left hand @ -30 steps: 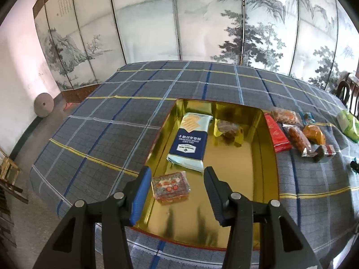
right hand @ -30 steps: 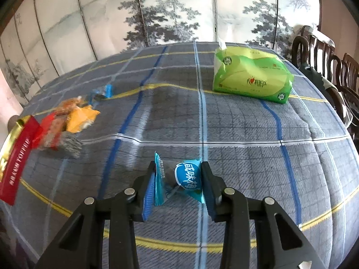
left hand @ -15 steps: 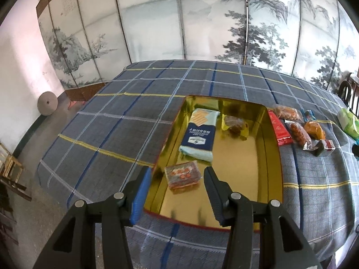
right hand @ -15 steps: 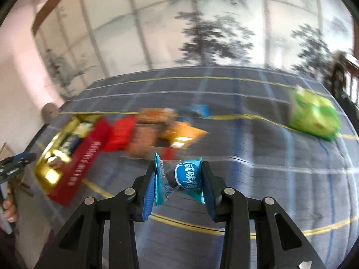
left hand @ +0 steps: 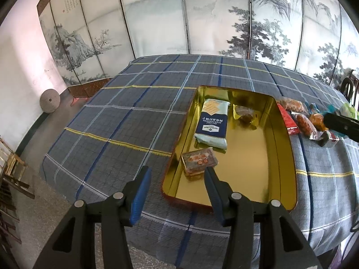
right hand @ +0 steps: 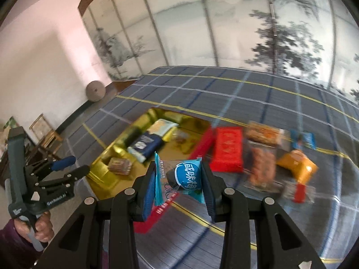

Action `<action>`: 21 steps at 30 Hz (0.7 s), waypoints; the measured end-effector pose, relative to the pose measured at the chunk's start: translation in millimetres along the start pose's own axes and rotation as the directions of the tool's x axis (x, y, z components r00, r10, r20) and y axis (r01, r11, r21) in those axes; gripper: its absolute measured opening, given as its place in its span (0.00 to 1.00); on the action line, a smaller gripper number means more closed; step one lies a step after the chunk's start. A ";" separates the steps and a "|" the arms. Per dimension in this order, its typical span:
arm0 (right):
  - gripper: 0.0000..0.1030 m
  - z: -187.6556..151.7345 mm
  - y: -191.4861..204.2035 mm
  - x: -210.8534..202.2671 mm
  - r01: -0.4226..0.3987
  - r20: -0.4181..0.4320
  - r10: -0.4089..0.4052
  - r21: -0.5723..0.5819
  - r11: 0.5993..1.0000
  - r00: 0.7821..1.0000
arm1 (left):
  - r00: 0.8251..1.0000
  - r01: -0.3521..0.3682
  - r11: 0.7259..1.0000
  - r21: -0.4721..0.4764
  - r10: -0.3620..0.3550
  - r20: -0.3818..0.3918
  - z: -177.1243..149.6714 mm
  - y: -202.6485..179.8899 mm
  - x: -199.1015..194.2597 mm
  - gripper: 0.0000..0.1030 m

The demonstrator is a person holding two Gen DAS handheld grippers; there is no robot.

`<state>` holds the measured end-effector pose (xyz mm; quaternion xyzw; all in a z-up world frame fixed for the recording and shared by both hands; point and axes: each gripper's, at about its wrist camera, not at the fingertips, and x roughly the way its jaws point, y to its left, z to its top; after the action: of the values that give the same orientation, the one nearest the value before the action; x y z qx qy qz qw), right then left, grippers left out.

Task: Organize snacks
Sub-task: 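Carry the wrapped candy over the tin and release it with the right gripper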

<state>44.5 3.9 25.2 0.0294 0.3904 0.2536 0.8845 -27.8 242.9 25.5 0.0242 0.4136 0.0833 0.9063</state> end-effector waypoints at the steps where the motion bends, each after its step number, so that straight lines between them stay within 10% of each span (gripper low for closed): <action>1: 0.34 -1.8 -0.2 -0.2 -0.010 -0.009 0.010 -0.007 1.000 1.000 | 1.000 0.000 1.000 -0.001 0.000 -0.002 0.4 -0.9 0.5 0.49; 21: 0.34 -6.9 19.2 52.3 -0.006 -0.142 -0.006 -0.080 0.997 0.990 | 0.999 0.032 0.999 -0.020 -0.033 -0.030 -3.6 13.1 6.1 0.50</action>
<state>61.1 44.2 -10.2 -0.0242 0.4422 0.2705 0.8548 -28.3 256.7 20.1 0.0074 0.4269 0.0730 0.9013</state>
